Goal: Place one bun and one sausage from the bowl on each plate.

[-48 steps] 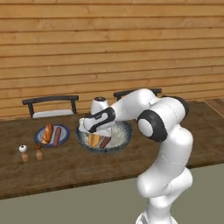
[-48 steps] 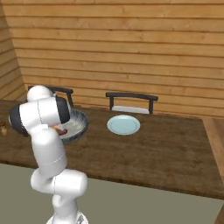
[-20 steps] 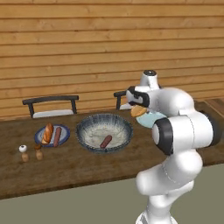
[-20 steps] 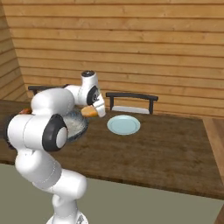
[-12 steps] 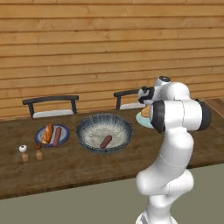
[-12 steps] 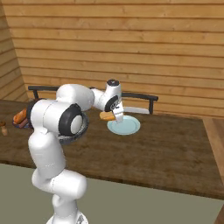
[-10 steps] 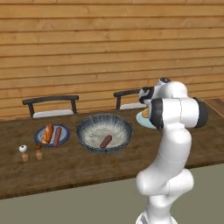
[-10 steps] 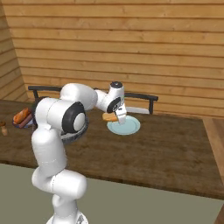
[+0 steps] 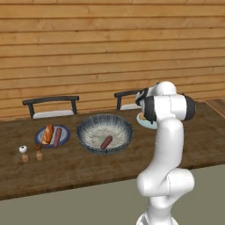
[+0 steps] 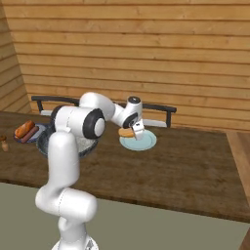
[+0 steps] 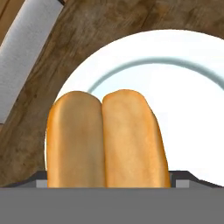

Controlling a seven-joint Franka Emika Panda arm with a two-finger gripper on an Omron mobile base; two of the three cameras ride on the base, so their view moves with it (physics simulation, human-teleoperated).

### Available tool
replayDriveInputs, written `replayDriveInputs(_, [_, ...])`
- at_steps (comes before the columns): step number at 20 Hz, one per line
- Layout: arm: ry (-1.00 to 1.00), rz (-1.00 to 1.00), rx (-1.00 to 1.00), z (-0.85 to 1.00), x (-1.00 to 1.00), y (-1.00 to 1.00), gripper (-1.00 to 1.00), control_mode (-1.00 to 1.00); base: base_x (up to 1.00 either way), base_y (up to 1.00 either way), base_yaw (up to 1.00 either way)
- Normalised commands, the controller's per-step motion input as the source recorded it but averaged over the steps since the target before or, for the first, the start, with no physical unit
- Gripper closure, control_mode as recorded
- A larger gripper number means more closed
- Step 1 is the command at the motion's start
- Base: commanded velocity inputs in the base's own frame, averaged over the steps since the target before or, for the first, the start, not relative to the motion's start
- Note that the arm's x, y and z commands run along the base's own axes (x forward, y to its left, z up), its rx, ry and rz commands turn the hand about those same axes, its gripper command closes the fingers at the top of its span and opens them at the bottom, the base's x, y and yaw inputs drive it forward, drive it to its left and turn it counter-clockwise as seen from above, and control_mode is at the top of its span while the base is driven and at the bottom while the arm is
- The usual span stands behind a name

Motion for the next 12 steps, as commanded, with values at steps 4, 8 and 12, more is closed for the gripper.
replayDriveInputs(4, [0.00,0.00,0.00,-0.10,0.17,0.00,-1.00,-1.00,0.00,0.00,0.00])
replayDriveInputs(8, [0.01,0.00,0.00,0.00,0.07,-0.01,-1.00,-1.00,0.00,0.00,0.00])
replayDriveInputs(12, [0.00,0.00,0.00,0.00,0.04,0.00,-1.00,-1.00,0.00,0.00,0.00])
